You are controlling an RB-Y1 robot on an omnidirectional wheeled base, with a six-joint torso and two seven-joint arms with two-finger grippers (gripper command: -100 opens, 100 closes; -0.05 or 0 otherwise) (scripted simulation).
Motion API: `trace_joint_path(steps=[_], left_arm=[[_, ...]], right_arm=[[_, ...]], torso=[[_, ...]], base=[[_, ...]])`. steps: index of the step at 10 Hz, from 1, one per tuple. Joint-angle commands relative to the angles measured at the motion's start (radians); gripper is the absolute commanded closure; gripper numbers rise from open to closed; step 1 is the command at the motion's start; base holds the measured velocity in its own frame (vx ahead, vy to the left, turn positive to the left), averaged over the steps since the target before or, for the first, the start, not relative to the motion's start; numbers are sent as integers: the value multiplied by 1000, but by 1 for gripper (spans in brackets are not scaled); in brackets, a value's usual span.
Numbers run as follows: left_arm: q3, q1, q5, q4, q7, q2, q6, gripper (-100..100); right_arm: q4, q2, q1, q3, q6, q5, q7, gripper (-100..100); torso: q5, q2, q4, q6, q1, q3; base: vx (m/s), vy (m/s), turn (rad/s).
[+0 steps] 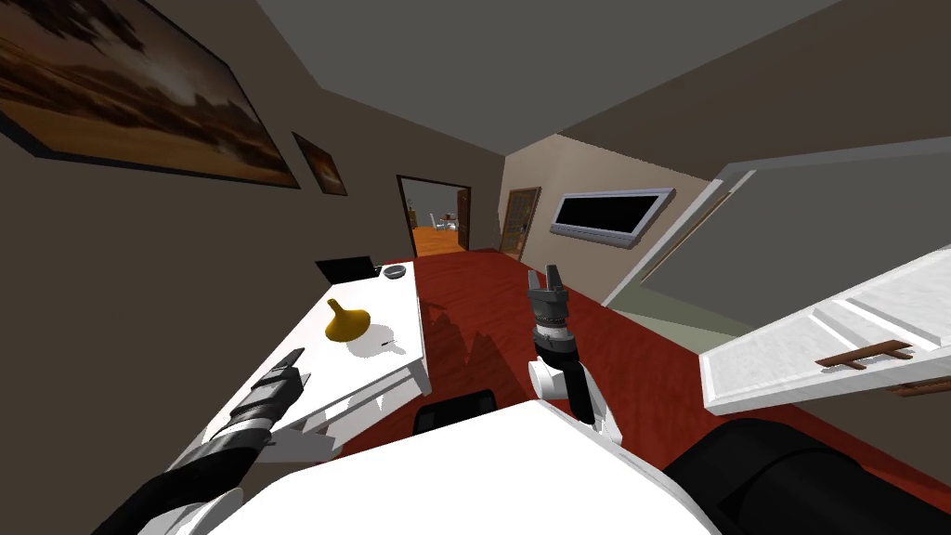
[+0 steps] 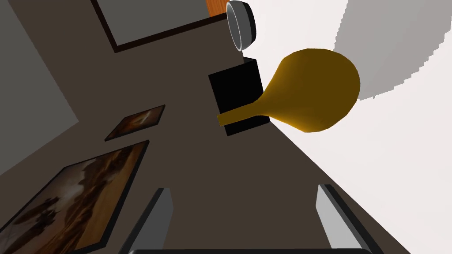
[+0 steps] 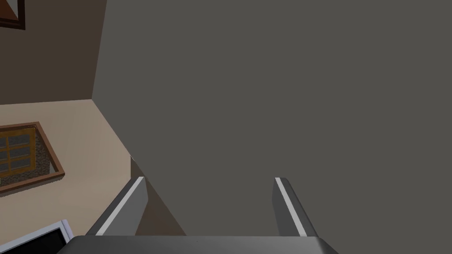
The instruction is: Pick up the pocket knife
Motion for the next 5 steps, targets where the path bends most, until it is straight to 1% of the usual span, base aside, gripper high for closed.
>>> trace_joint_path(steps=[1, 2, 3, 4, 5], left_arm=[[14, 6, 30, 47, -20, 15, 50, -100], [14, 6, 30, 47, -20, 15, 85, -100], [30, 5, 58, 82, -33, 33, 122, -100], [30, 5, 58, 94, -33, 33, 151, -100], [30, 5, 58, 94, -33, 33, 151, -100]], right_arm=[[0, 0, 0, 0, 0, 0, 0, 0], [0, 0, 0, 0, 0, 0, 0, 0], [0, 0, 0, 0, 0, 0, 0, 0], [0, 0, 0, 0, 0, 0, 0, 0], [0, 0, 0, 0, 0, 0, 0, 0]], torso=[[0, 0, 0, 0, 0, 0], [0, 0, 0, 0, -1, 0], [0, 0, 0, 0, -1, 0], [0, 0, 0, 0, -1, 0], [0, 0, 0, 0, 0, 0]], base=[[42, -74, -121], [45, -63, -73], [57, -72, -120], [50, -58, -67], [22, -20, 10]])
